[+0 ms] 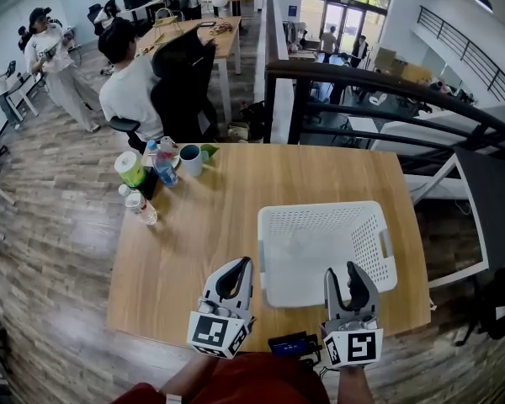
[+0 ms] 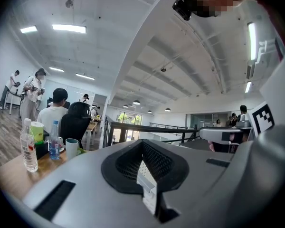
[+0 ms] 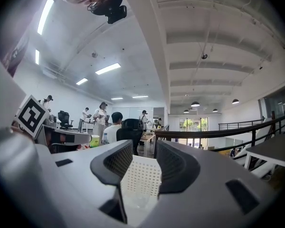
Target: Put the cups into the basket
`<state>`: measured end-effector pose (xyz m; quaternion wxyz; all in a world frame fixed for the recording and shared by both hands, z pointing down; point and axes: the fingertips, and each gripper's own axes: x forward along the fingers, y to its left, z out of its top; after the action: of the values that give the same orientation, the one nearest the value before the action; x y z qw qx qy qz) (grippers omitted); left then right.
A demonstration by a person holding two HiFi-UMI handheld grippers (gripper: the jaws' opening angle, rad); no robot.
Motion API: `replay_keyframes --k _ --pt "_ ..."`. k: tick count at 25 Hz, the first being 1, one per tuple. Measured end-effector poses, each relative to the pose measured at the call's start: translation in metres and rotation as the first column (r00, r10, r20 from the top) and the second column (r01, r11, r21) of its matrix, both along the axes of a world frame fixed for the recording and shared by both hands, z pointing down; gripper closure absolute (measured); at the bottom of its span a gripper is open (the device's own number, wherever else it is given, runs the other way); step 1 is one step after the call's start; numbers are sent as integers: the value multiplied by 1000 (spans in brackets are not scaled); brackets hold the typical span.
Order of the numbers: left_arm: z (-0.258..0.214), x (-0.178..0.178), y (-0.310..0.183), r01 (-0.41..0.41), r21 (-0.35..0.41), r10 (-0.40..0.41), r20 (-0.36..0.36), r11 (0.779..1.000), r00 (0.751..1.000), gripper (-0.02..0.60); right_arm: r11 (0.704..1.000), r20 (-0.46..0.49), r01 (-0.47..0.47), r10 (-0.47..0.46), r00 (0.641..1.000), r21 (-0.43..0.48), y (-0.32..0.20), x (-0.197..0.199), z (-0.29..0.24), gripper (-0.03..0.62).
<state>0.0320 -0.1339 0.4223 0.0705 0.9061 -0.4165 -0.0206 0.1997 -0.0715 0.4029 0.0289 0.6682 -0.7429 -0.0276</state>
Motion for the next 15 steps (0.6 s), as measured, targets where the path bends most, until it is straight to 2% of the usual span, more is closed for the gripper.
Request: replay_keyframes --k 15 --pt "-6 3 5 -4 3 4 -9 1000 1000 575 1000 -3 -15 15 1000 0 3 3 -1 529"
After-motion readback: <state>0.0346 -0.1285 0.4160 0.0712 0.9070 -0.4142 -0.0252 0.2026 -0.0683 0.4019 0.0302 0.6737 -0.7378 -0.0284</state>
